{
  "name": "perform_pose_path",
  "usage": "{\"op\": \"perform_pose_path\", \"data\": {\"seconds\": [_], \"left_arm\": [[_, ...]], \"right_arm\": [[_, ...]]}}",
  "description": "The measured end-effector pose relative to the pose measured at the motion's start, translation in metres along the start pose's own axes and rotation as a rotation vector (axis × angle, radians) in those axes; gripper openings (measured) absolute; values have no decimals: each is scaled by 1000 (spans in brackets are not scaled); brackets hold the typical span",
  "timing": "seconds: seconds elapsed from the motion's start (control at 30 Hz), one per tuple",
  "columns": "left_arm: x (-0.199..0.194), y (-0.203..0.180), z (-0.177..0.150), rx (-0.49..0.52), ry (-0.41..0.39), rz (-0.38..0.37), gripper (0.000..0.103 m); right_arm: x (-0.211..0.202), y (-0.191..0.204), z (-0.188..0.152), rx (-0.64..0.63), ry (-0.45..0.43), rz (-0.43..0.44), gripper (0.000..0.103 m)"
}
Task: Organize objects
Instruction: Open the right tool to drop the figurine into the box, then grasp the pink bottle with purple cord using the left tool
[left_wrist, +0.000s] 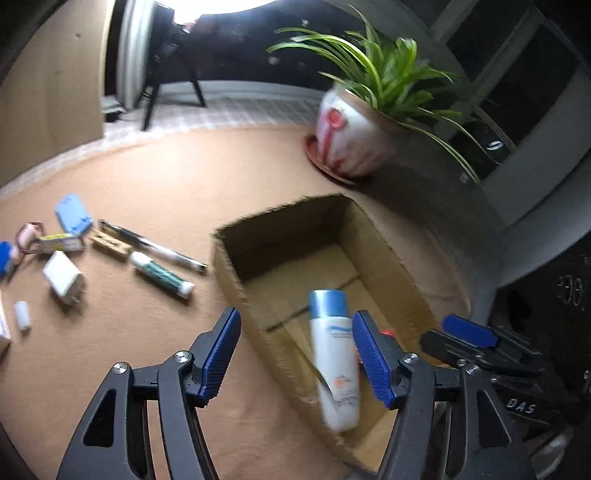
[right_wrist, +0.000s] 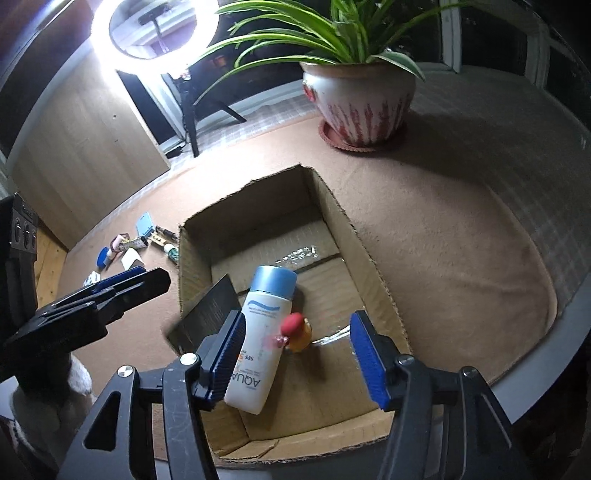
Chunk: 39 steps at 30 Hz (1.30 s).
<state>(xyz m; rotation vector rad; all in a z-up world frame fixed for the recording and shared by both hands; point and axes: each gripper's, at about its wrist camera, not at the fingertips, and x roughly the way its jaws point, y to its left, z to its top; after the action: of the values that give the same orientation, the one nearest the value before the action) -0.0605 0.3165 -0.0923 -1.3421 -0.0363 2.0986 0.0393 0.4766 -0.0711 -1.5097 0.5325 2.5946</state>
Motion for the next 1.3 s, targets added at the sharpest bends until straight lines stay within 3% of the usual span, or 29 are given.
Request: {"op": "perform_pose_path", "data": {"seconds": [0.3,0.77,1.0,1.3], "left_arm": [[-23,75,-14,-134,-9,113,67],[-94,236,-55,-392,-42,328,73],[-113,283,-64,-427,-52,352,73],[-107,314,-14,-409,-69,332,73]], "right_arm": [[13,56,11,-119,-22,114,55],[63,192,26,-266,89,272,55],[89,233,33,-267,119,267,55],[116,234,64,-185,144,241,55]]}}
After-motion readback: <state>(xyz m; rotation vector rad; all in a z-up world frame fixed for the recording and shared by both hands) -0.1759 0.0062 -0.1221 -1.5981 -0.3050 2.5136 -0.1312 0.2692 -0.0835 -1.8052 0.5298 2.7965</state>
